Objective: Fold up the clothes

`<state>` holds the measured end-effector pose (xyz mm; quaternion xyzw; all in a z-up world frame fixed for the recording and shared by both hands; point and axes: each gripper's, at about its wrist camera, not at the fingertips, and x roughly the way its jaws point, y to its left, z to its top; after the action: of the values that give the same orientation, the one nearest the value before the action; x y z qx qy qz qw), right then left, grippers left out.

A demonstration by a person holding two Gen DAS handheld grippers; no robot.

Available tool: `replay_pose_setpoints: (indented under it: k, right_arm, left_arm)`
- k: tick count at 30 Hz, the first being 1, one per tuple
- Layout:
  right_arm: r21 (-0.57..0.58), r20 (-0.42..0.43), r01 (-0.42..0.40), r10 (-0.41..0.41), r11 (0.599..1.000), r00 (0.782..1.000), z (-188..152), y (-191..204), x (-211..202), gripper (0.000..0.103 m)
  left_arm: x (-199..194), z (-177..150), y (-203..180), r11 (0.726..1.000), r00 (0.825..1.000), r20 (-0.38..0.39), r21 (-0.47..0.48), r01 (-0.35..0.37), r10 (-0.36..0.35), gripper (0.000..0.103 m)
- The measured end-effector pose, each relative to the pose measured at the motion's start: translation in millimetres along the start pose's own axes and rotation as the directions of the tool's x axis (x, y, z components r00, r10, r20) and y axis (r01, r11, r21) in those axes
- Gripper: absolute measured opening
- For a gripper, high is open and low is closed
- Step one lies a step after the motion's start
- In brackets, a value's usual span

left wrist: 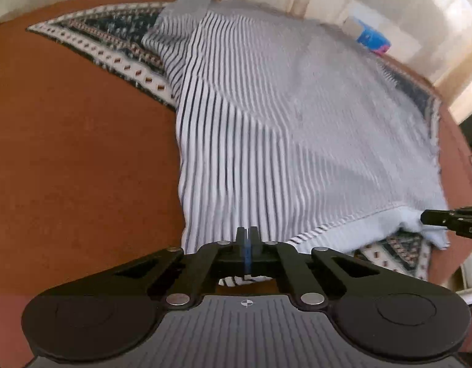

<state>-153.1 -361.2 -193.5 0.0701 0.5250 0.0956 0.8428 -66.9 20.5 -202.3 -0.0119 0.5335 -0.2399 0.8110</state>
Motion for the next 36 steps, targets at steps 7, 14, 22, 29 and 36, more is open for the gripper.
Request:
replay_pose_setpoints:
  k: [7, 14, 22, 29, 36]
  right_arm:
    - [-0.042, -0.032, -0.008, 0.006, 0.999, 0.999, -17.0, 1.8, -25.5, 0.000]
    - [-0.113, 0.028, 0.029, -0.026, 0.993, 0.999, -4.3, 19.6, -12.6, 0.048]
    - [-0.186, -0.037, -0.001, -0.006, 0.983, 0.999, 4.0, 41.7, 24.3, 0.032]
    - [-0.185, -0.042, -0.031, 0.023, 0.982, 0.999, -2.7, 41.9, -5.0, 0.000]
    - [-0.171, -0.030, -0.002, -0.003, 0.985, 1.000, 1.8, 35.1, -3.2, 0.006]
  left_arm:
    - [-8.8, -9.7, 6.3, 0.996, 0.999, -0.052, 0.085, -0.004, 0.008, 0.000]
    - [5.1, 1.9, 10.4, 0.999, 0.999, -0.032, 0.045, -0.019, 0.021, 0.056]
    - [26.0, 7.3, 5.8, 0.999, 0.998, -0.062, 0.041, 0.015, -0.012, 0.001]
    - [-0.2, 3.5, 2.5, 0.994, 0.996, -0.045, 0.078, 0.078, -0.074, 0.000]
    - [10.5, -6.4, -4.6, 0.977, 0.988, -0.141, 0.198, 0.083, -0.056, 0.000]
